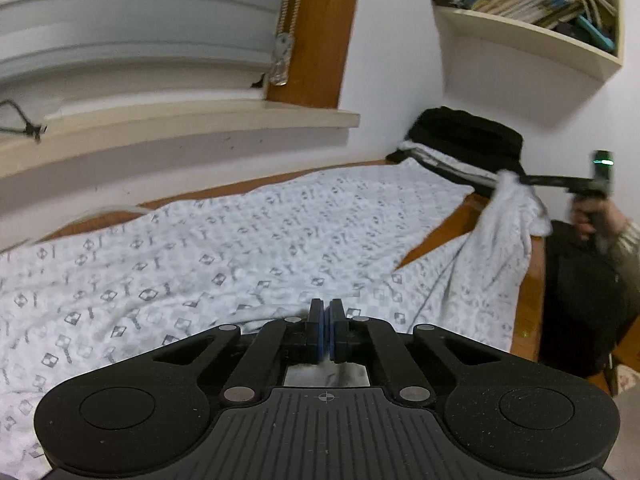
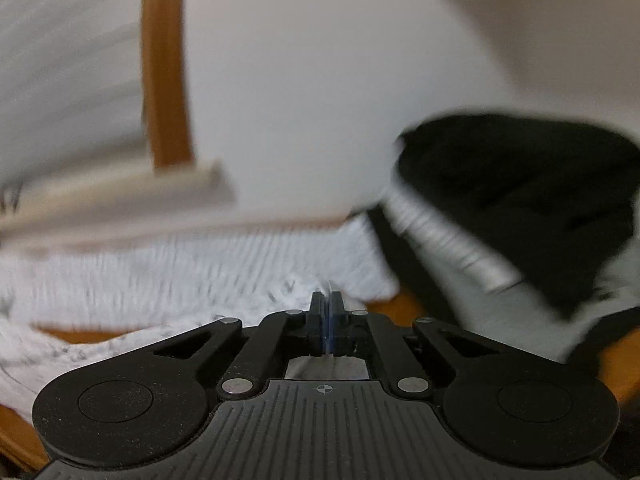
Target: Fold clothes
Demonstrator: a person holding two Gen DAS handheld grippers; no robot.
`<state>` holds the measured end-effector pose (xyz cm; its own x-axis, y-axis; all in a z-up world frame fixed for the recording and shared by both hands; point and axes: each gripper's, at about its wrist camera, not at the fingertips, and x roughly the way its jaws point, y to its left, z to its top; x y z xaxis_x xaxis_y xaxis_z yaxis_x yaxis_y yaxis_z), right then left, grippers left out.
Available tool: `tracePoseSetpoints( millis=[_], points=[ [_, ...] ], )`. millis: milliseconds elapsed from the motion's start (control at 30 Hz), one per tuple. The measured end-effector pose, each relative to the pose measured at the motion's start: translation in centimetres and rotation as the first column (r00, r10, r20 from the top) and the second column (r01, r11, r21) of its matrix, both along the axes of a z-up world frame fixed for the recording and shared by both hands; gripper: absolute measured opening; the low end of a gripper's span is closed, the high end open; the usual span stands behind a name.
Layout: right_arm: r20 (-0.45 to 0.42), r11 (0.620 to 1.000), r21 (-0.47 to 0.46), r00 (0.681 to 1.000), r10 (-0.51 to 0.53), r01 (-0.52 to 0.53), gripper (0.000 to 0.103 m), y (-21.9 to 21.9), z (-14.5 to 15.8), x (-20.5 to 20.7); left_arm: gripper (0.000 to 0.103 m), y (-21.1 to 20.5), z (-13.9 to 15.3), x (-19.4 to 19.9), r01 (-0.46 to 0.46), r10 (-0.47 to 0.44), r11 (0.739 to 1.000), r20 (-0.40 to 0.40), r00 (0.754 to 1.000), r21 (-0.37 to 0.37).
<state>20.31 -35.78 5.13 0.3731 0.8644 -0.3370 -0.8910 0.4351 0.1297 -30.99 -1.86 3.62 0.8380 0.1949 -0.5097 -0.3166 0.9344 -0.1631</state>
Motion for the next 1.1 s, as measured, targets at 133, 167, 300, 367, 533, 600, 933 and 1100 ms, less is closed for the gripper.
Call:
tracePoseSetpoints(
  millis=[133,167,300,367,533,600,933,1100],
  points=[
    [-0.041,0.999,-0.022,0.998,-0.047,0.046,0.003,-2.4,-0.1,0.2,0.006,1.5,-0.8,0.5,-0.018,0.017,0.998,-0.011,1.000,-0.060],
    [-0.052,0.998,-0.032,0.997,-0.051,0.050,0.006,-2.6,-0.3,0.3,0.009,1.6,-0.9,0.6,-0.022,0.021,0.998,-0.013,1.000,-0.057],
    [-0.083,0.998,-0.046,0.996,-0.039,0.035,0.012,-2.2,-1.4,-0.1,0.029,0.8,-0.4,0.2,-0.059,0.059,0.998,-0.022,0.998,-0.007],
    [-0.089,0.998,-0.058,0.996,-0.008,0.003,0.021,-1.1,-1.9,-0.7,0.042,0.1,0.1,-0.3,-0.081,0.082,0.996,-0.022,0.996,0.028],
    [-0.069,0.992,-0.115,0.997,0.046,-0.054,0.036,2.7,-3.7,-2.3,0.052,-2.7,1.0,-1.3,-0.091,0.094,0.990,-0.022,0.995,0.108],
    [-0.064,0.990,-0.132,0.997,0.046,-0.054,0.039,4.2,-4.3,-2.6,0.052,-4.3,1.2,-1.5,-0.075,0.079,0.988,-0.024,0.997,0.136],
    [-0.071,0.988,-0.150,0.997,0.017,-0.028,0.047,5.1,-5.2,-2.0,0.054,-8.8,-0.9,1.9,0.038,-0.020,0.984,-0.102,0.995,0.175],
    [-0.065,0.986,-0.166,0.998,0.009,-0.019,0.050,4.8,-5.4,-1.9,0.054,-10.0,-1.9,4.1,0.069,-0.041,0.975,-0.134,0.990,0.212]
  ],
)
